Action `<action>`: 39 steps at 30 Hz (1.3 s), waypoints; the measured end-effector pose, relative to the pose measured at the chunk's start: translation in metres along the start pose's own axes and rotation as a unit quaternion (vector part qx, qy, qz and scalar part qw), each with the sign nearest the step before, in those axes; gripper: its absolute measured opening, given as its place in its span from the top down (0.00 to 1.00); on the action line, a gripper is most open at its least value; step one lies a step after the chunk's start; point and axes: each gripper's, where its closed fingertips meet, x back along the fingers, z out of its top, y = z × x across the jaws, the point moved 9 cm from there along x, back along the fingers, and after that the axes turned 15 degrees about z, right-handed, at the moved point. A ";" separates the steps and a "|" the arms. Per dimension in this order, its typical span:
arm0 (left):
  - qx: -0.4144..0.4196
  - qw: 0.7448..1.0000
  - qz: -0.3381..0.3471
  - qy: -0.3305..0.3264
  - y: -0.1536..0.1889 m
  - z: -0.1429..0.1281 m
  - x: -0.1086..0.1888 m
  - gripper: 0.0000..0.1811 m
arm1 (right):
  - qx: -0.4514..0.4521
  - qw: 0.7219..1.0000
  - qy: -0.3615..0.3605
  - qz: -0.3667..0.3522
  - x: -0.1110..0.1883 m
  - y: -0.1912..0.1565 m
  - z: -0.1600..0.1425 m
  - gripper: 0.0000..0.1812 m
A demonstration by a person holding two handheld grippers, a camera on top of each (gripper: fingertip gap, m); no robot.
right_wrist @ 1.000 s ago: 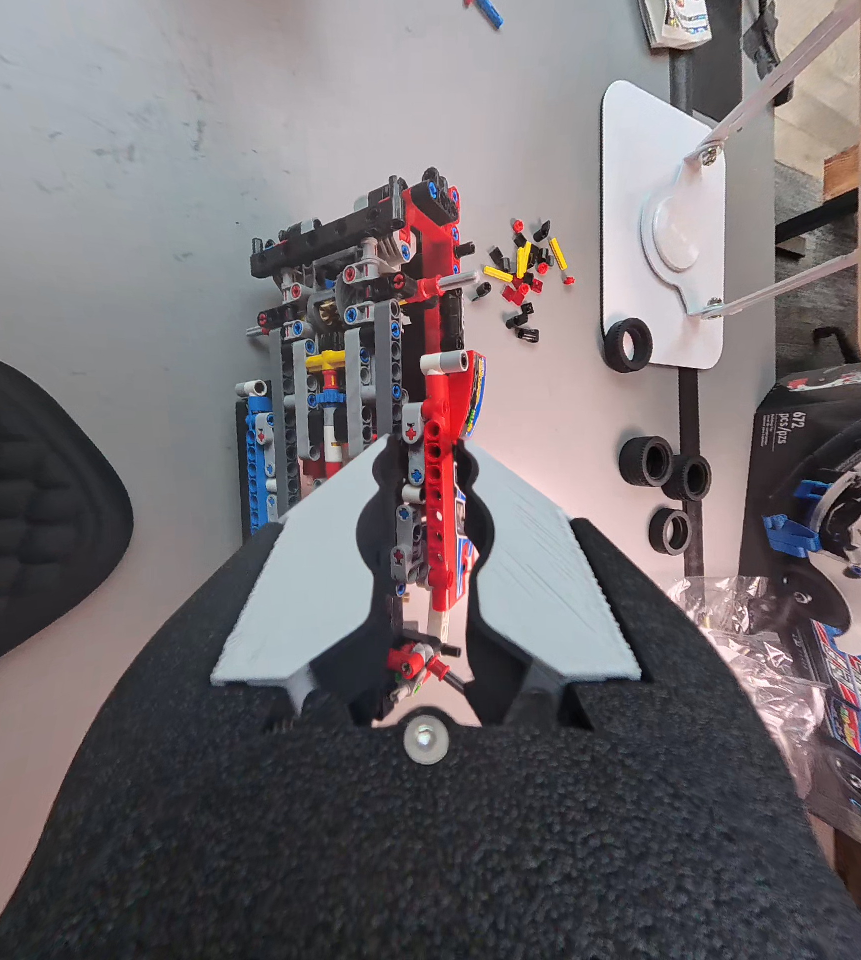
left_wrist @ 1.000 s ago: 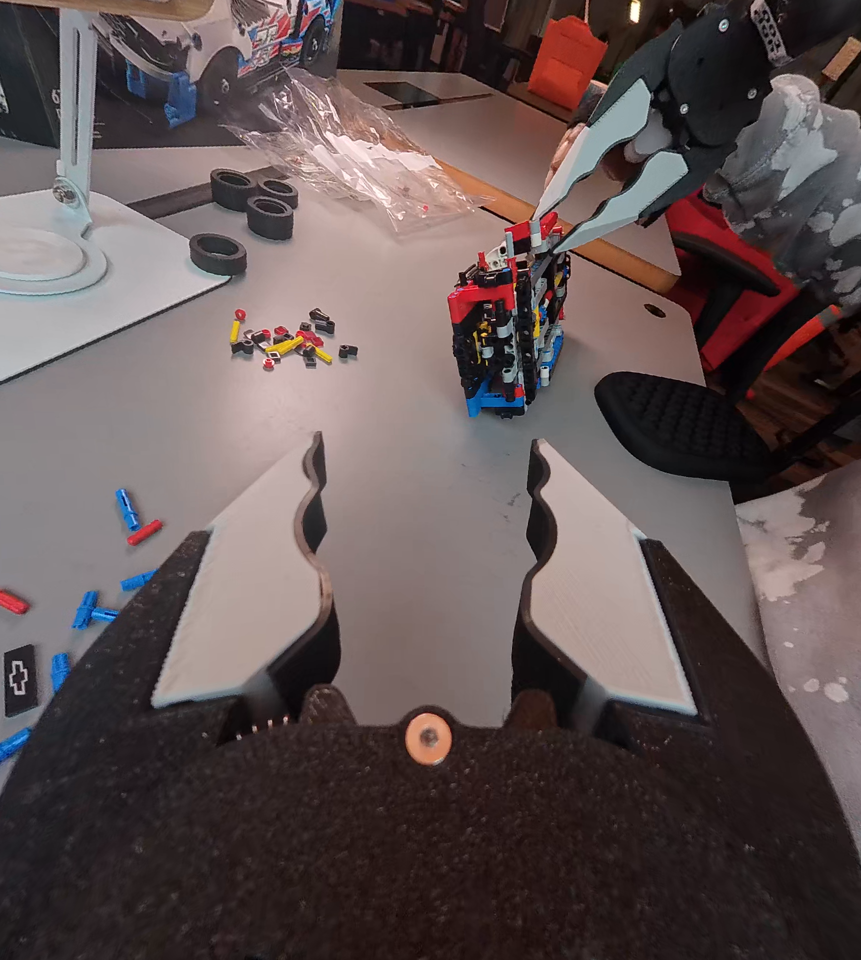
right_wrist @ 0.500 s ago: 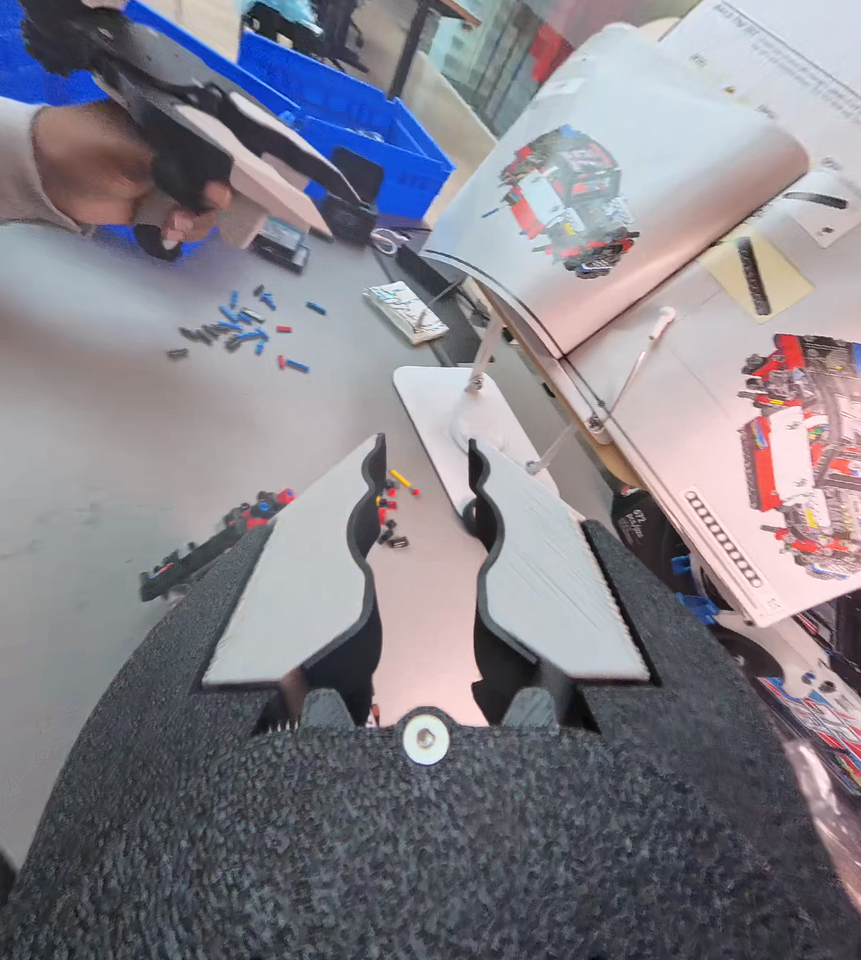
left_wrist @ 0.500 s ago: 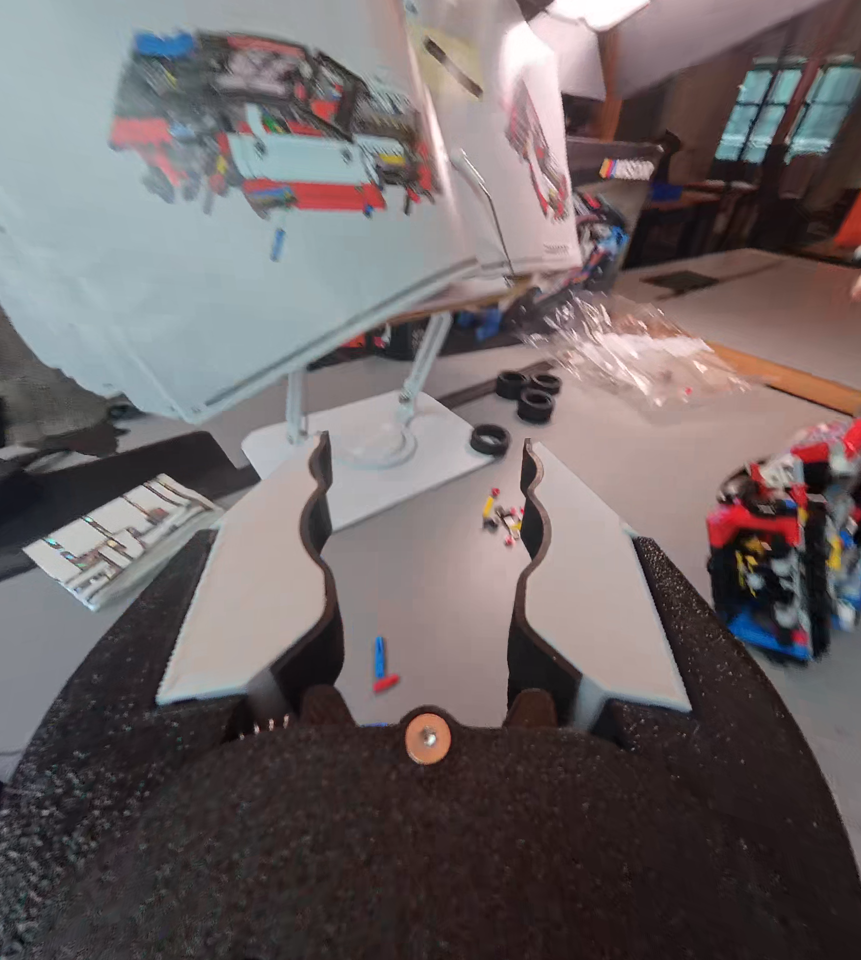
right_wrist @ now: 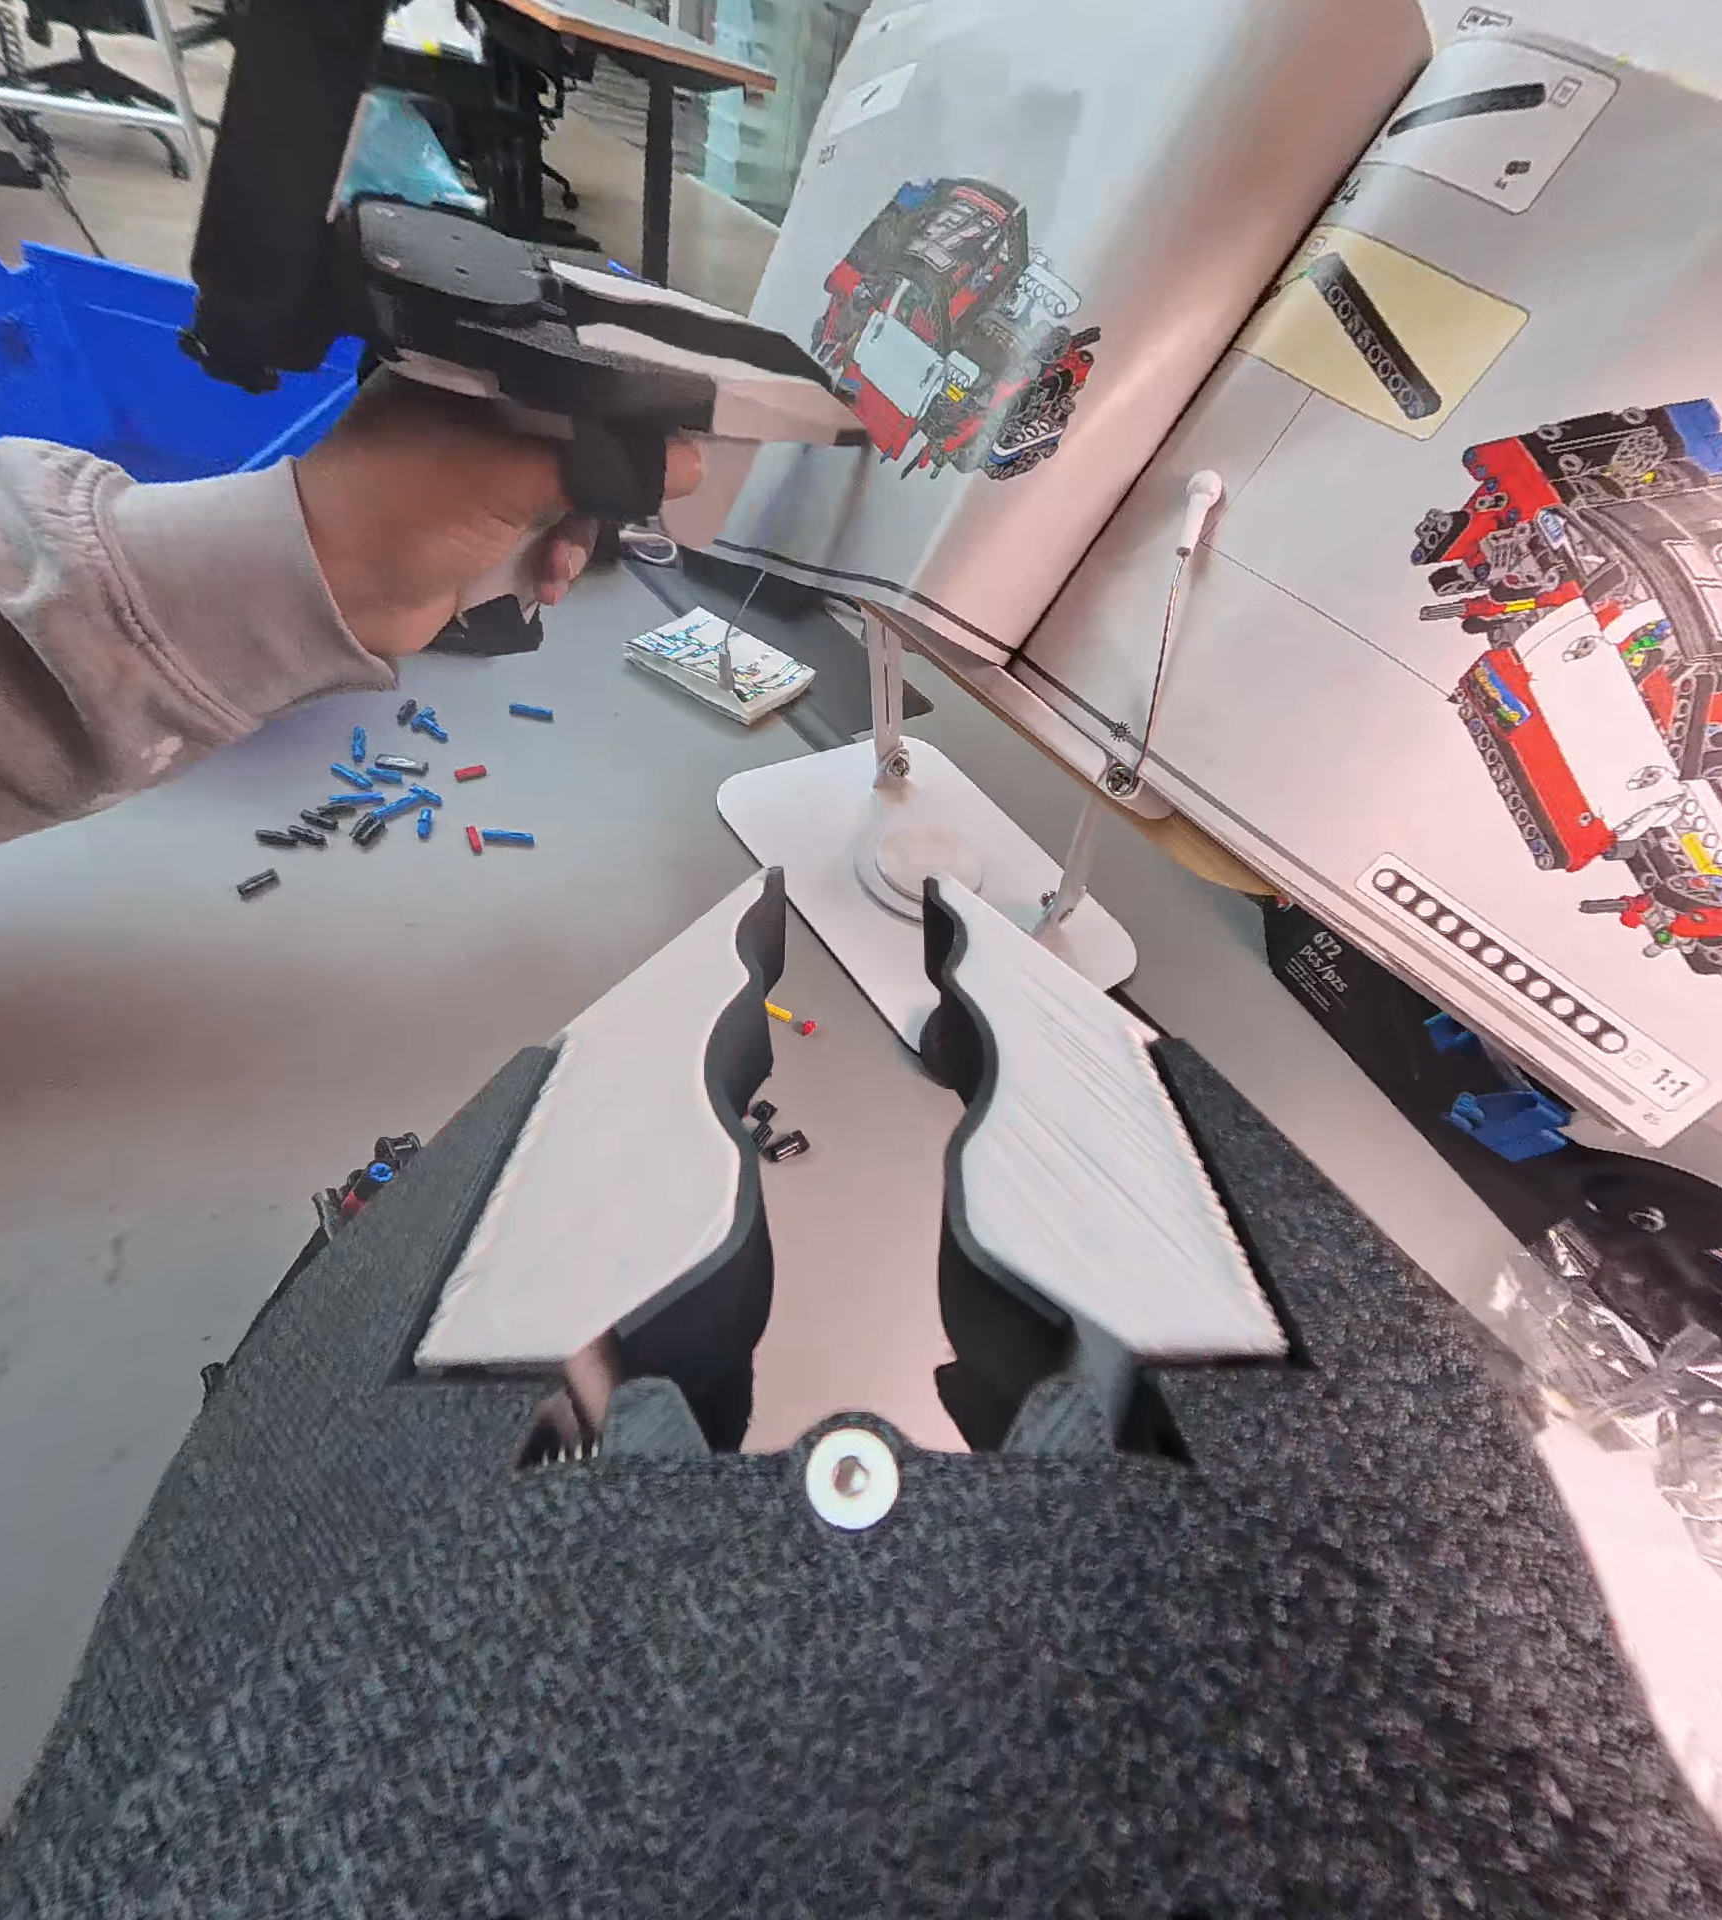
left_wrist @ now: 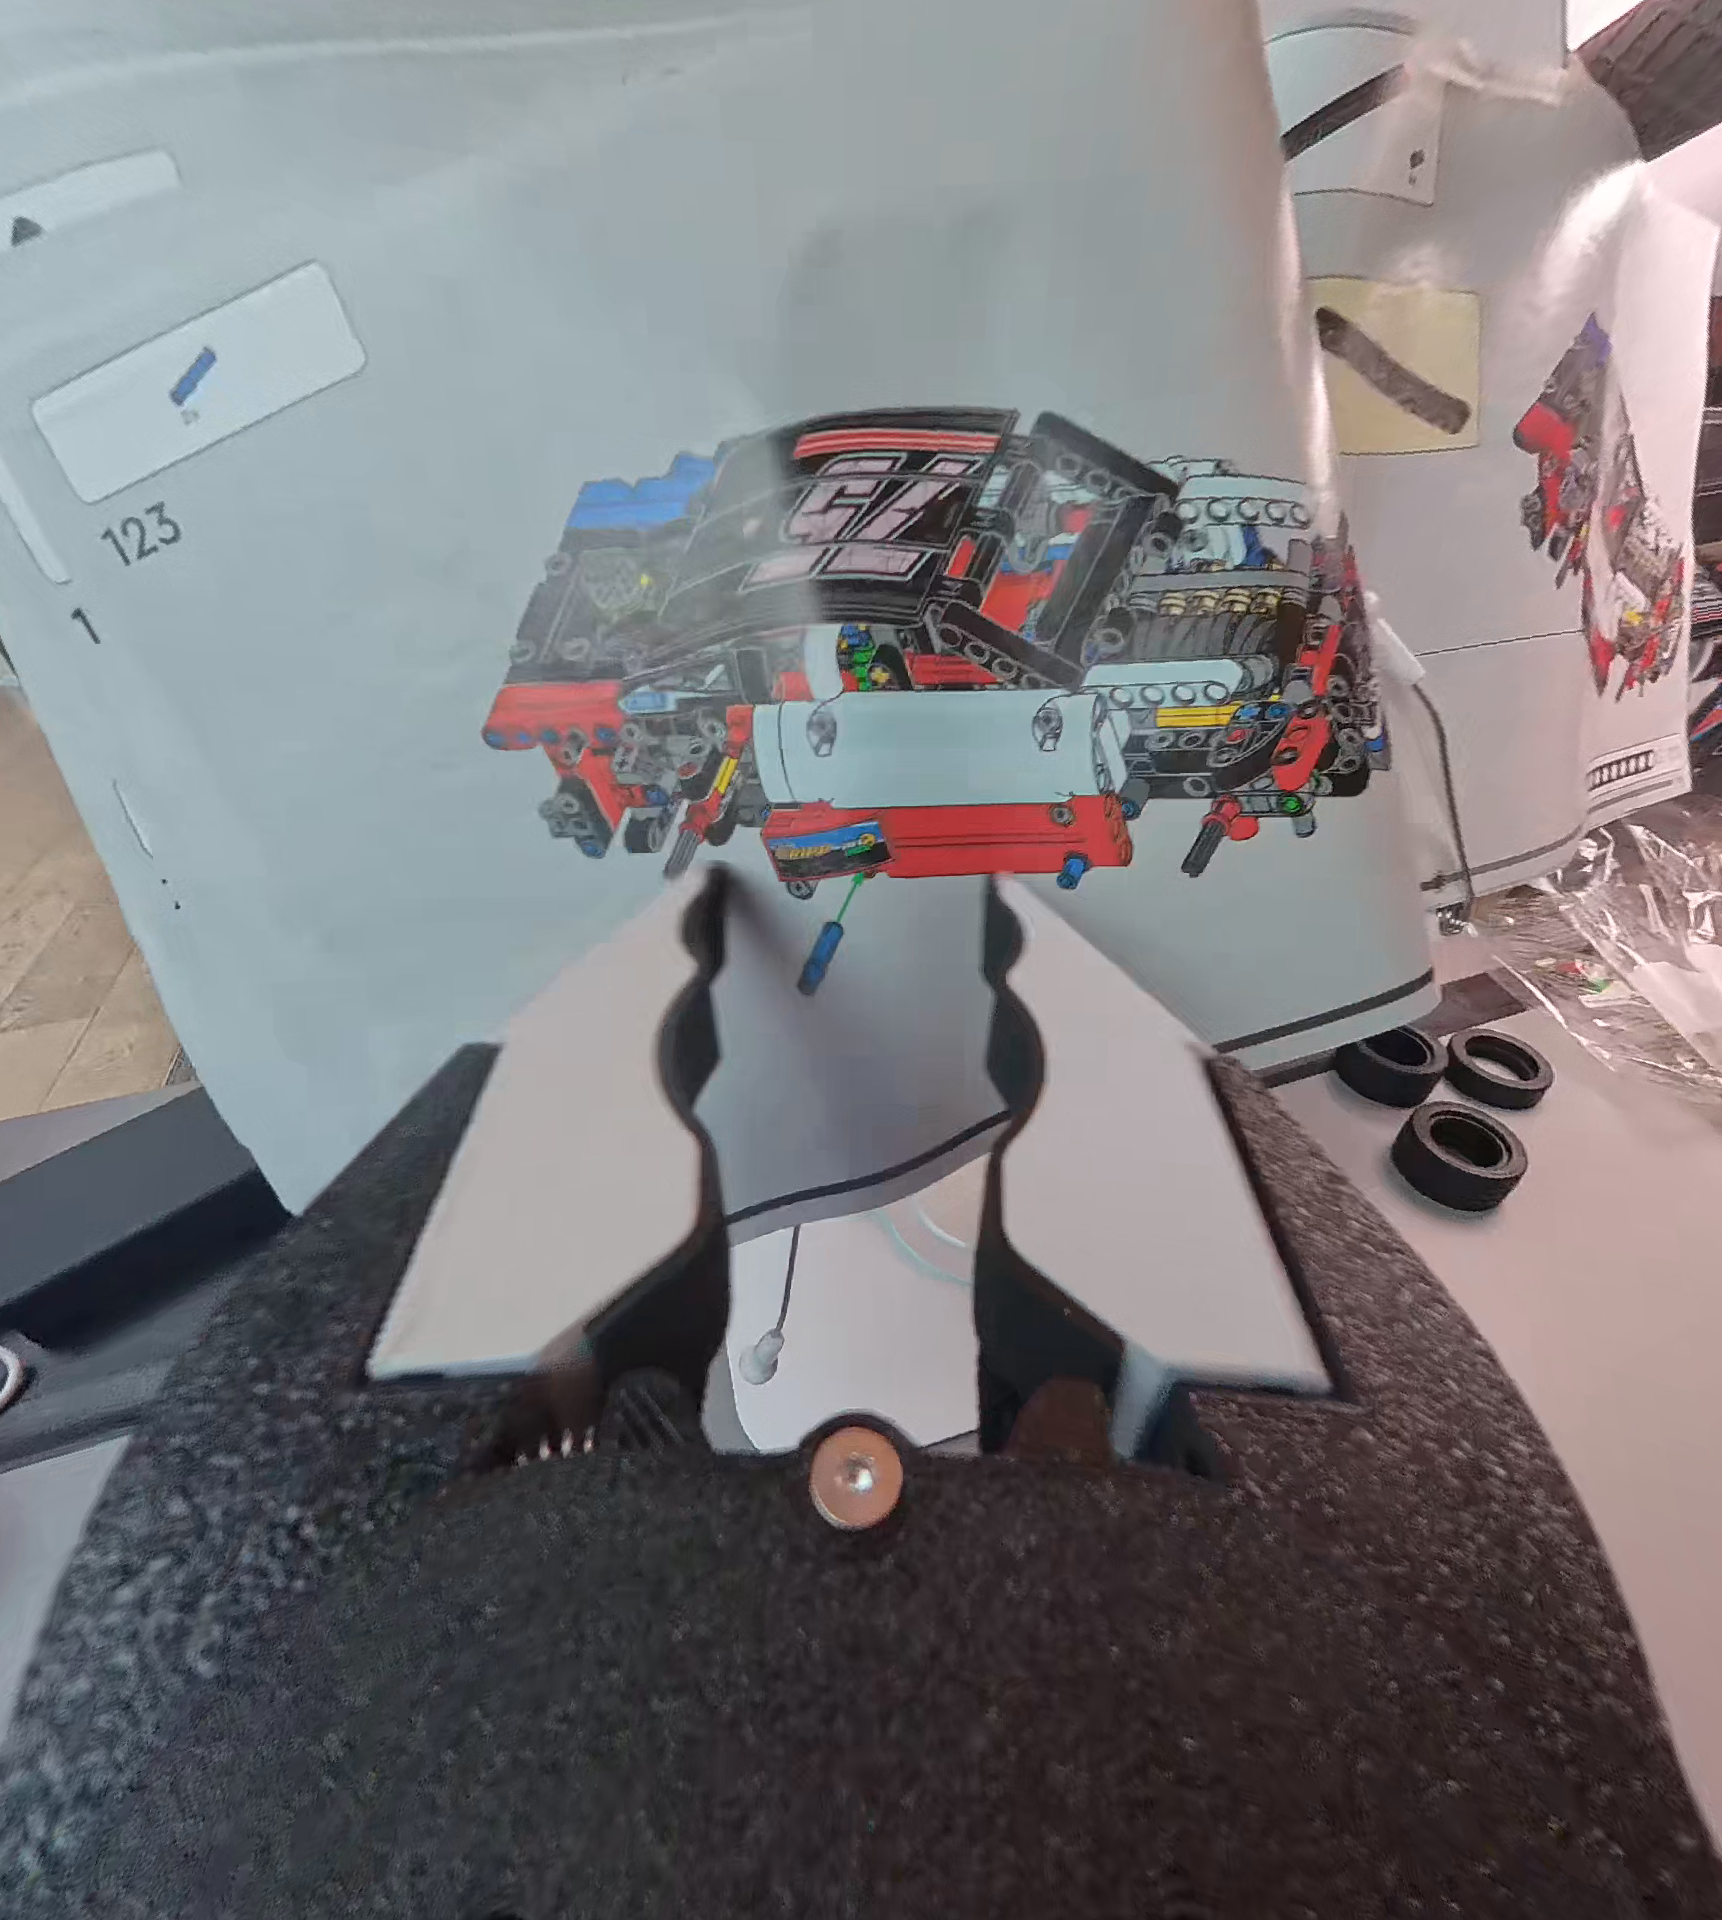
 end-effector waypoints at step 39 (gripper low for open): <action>0.012 0.992 -0.064 0.105 0.037 0.041 0.044 0.91 | -0.016 0.996 0.008 -0.085 -0.077 0.093 0.029 0.84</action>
